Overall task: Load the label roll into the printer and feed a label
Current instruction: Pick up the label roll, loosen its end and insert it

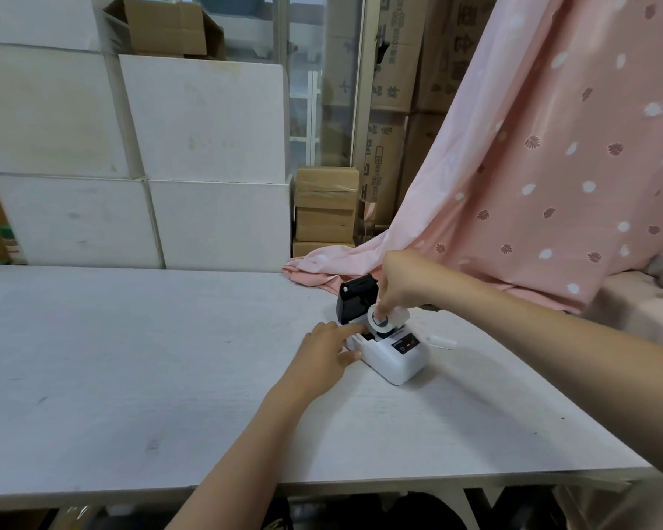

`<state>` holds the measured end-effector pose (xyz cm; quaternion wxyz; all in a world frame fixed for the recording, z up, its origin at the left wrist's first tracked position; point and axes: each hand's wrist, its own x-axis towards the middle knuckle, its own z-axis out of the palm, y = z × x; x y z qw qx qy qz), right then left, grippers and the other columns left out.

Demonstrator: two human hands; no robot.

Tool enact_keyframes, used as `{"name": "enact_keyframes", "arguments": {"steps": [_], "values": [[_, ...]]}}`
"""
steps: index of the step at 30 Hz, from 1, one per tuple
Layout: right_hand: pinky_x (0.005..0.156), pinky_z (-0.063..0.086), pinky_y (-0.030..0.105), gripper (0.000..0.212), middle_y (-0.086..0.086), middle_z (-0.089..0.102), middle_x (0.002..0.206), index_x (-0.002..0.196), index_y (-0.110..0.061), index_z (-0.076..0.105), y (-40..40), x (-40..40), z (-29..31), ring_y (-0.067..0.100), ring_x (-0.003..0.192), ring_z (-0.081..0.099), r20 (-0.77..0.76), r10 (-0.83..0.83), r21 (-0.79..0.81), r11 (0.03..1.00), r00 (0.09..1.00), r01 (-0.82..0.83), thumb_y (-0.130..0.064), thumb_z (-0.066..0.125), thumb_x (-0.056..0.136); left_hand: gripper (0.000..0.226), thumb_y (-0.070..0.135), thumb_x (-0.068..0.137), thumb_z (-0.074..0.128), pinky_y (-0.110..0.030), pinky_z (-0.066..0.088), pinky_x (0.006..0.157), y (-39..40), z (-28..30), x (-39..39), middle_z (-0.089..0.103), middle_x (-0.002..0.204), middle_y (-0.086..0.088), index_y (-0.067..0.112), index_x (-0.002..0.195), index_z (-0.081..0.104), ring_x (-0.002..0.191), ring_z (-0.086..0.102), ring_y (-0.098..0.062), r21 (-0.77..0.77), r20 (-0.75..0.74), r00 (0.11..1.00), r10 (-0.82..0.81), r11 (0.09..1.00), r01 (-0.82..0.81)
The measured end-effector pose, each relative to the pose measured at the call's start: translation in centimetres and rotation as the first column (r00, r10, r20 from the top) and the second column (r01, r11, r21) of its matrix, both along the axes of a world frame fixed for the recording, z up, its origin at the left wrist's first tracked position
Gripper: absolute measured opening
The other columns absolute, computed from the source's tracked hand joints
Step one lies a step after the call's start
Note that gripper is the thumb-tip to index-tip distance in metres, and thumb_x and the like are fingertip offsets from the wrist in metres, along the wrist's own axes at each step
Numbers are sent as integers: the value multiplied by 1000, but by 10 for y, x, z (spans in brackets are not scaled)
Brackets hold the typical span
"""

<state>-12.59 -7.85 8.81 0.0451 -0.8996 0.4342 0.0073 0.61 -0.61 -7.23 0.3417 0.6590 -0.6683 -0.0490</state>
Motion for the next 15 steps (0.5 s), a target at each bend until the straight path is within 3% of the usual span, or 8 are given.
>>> {"name": "enact_keyframes", "arguments": {"steps": [4, 9, 12, 15], "values": [[52, 38, 29, 41, 6, 61, 72, 96, 0, 82, 1, 6, -2, 20, 67, 53, -15, 16, -11, 1000, 1000, -16, -34, 89, 75, 33, 22, 93, 68, -28, 32, 69, -1, 0, 1, 39, 69, 13, 27, 125, 64, 77, 42, -13, -6, -46, 999, 18, 1000, -18], [57, 42, 31, 41, 6, 65, 75, 92, 0, 82, -2, 11, -10, 21, 71, 57, -41, 12, 1, 1000, 999, -12, -35, 91, 72, 26, 24, 92, 69, -21, 28, 61, 1, 1, 1, 40, 69, 12, 28, 117, 65, 75, 42, -11, -4, -78, 997, 25, 1000, -25], [51, 38, 26, 34, 3, 61, 71, 73, -7, 72, -1, 12, -15, 21, 73, 56, -91, 31, -17, 999, 995, -33, -35, 91, 72, 26, 25, 92, 68, -24, 31, 63, 2, 1, 0, 41, 70, 11, 28, 118, 64, 76, 42, -12, 2, -83, 996, 32, 999, -32], [57, 42, 28, 33, 3, 62, 76, 80, -9, 73, -2, 16, -18, 21, 76, 58, -122, 45, -23, 999, 991, -48, -37, 91, 73, 25, 23, 92, 69, -28, 33, 65, 3, 4, 0, 41, 69, 11, 25, 117, 65, 76, 43, -14, 17, -105, 994, 34, 999, -33]]}}
